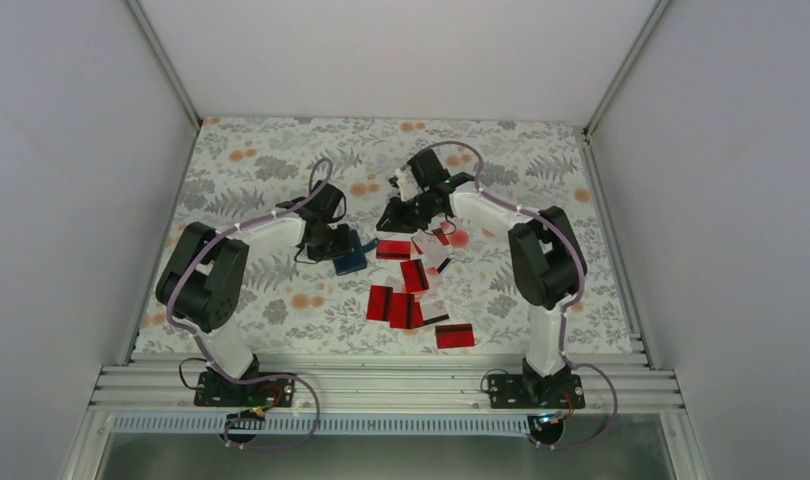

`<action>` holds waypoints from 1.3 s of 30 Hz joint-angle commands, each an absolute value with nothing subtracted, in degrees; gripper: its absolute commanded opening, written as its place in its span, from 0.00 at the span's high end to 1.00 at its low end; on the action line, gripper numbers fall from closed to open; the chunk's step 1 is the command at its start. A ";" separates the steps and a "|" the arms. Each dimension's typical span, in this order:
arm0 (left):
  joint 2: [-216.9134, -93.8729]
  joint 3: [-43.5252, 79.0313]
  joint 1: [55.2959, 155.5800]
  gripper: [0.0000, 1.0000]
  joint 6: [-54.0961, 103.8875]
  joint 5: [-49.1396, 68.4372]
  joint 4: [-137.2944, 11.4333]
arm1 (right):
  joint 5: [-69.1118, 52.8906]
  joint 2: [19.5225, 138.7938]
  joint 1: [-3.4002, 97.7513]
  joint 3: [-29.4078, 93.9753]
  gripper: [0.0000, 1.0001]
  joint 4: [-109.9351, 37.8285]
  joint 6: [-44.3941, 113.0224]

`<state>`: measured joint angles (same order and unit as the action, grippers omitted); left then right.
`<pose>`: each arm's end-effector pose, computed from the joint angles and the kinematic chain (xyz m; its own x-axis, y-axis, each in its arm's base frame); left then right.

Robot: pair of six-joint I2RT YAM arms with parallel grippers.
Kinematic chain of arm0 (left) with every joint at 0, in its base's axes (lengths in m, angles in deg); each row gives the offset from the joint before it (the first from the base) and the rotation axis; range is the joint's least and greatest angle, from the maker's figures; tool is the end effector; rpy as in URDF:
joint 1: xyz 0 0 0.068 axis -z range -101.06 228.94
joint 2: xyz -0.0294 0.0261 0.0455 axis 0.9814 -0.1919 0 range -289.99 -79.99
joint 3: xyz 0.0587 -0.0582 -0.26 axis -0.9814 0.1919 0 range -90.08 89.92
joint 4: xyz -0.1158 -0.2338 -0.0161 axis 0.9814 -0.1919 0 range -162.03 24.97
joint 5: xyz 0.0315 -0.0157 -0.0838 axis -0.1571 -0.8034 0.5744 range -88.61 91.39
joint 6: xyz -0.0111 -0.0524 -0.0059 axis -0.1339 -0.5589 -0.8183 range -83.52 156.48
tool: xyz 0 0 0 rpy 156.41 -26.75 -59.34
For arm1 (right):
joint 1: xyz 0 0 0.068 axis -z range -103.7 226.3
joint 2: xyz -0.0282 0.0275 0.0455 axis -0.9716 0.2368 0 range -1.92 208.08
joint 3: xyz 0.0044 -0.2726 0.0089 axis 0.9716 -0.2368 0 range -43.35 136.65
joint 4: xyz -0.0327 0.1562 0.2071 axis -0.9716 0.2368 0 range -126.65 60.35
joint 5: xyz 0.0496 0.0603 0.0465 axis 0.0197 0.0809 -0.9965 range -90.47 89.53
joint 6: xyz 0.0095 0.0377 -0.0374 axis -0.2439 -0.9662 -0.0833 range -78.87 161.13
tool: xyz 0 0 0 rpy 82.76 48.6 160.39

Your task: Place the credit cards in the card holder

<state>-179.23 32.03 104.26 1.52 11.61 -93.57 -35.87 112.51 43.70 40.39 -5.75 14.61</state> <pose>0.2895 -0.1441 0.1549 -0.9684 -0.1655 -0.1863 -0.0961 0.9378 -0.3337 0.3424 0.2434 0.1897 -0.9628 -0.1837 -0.1982 -0.2698 0.6931 0.6684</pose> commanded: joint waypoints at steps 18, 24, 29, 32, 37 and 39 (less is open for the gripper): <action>-184.73 31.35 104.78 0.98 7.68 10.64 -94.48 | -35.90 118.39 46.24 35.95 0.84 -12.03 11.28; -185.47 31.10 104.83 0.98 7.64 10.92 -94.49 | -37.92 120.10 45.11 36.68 0.84 -12.74 10.92; -185.96 31.05 104.78 0.98 7.73 11.45 -94.08 | -38.88 121.13 44.64 37.09 0.84 -13.35 10.60; -186.12 30.95 104.80 0.98 7.90 11.57 -93.95 | -39.38 121.75 44.49 38.27 0.84 -13.28 10.66; -186.25 30.86 104.78 0.98 8.00 11.58 -94.04 | -40.14 122.90 43.89 40.28 0.84 -12.68 10.89; -186.34 30.65 104.80 0.98 8.07 11.71 -94.12 | -40.46 123.29 43.54 40.85 0.84 -12.62 10.91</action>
